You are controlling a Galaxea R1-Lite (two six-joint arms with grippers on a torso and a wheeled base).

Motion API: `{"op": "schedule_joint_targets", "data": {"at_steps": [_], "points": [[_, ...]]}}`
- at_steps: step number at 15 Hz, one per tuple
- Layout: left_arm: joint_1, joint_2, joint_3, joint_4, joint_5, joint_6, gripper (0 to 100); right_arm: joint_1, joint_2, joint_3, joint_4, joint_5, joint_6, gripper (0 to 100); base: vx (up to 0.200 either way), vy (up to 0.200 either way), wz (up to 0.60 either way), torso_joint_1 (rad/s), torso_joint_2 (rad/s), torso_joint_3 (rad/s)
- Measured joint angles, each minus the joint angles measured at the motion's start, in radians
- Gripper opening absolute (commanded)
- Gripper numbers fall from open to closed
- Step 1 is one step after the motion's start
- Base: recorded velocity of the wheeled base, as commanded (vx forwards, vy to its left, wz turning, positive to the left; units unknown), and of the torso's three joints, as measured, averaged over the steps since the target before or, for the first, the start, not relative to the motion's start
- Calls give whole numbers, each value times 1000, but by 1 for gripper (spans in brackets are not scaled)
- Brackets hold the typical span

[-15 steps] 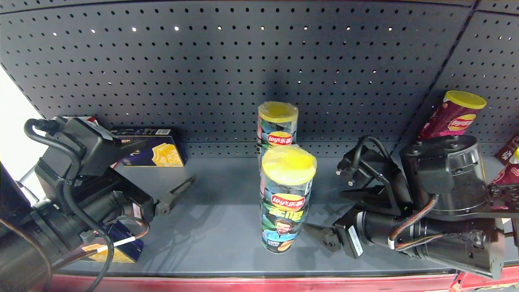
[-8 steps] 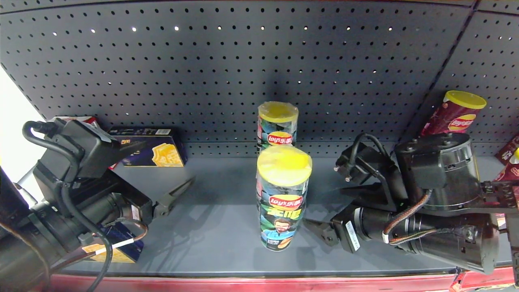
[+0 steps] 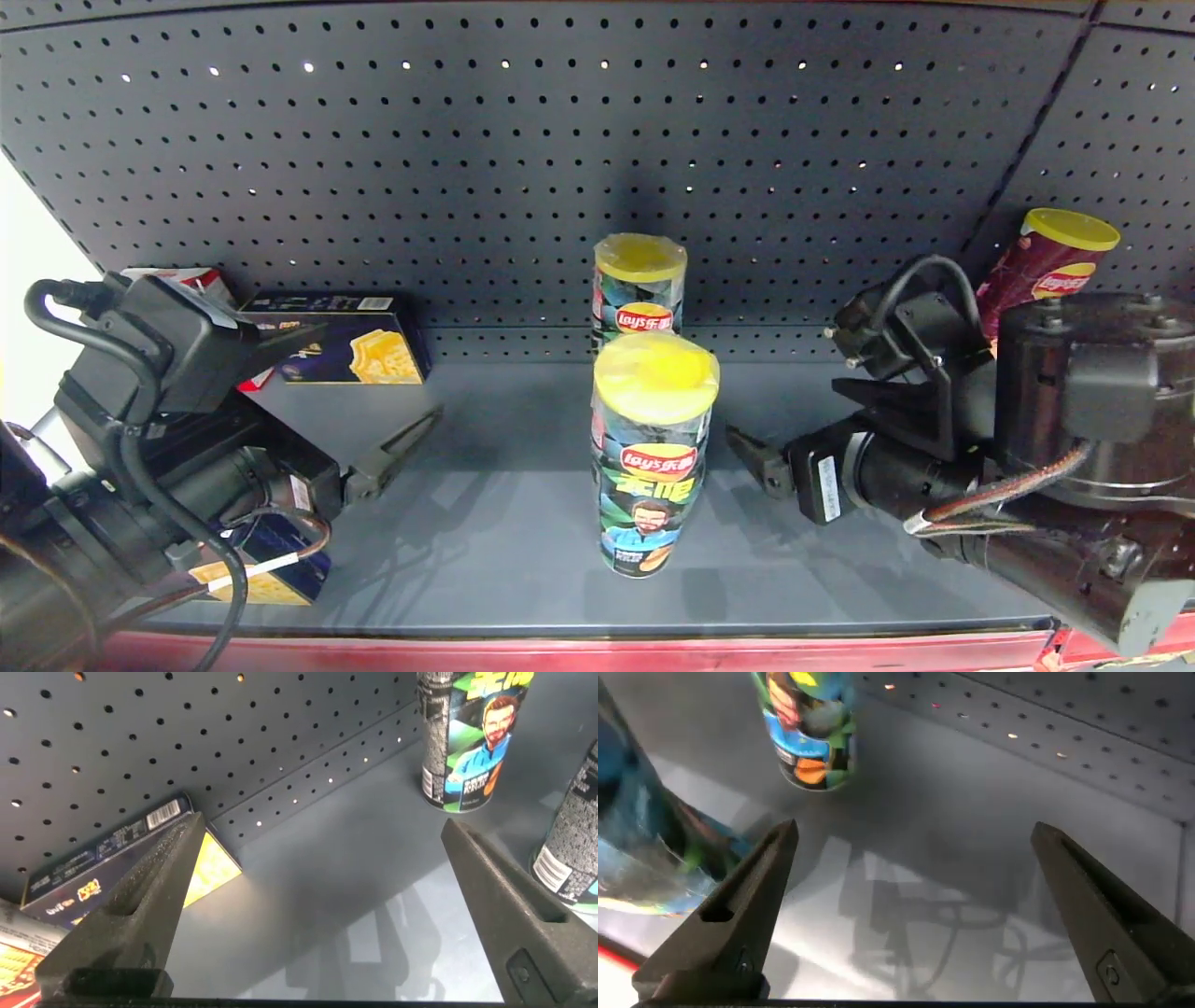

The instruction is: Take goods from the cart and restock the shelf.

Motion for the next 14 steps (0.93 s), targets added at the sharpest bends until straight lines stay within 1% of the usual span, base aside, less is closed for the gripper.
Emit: {"op": "schedule_joint_targets", "data": {"at_steps": [2, 8, 11, 14], "points": [[-1, -1, -1, 0, 0, 0, 100, 25, -1, 29, -10, -11, 0, 100, 0, 0, 0, 0, 0, 0], [0, -14, 8, 0, 0, 0, 100, 70, 6, 58, -6, -13, 0, 100, 0, 0, 0, 0, 0, 0], [0, -19, 10, 0, 0, 0, 100, 76, 9, 83, -6, -13, 0, 100, 0, 0, 0, 0, 0, 0], [0, -20, 9, 0, 0, 0, 100, 75, 39, 73, -11, -9, -1, 100, 0, 0, 0, 0, 0, 0]]}}
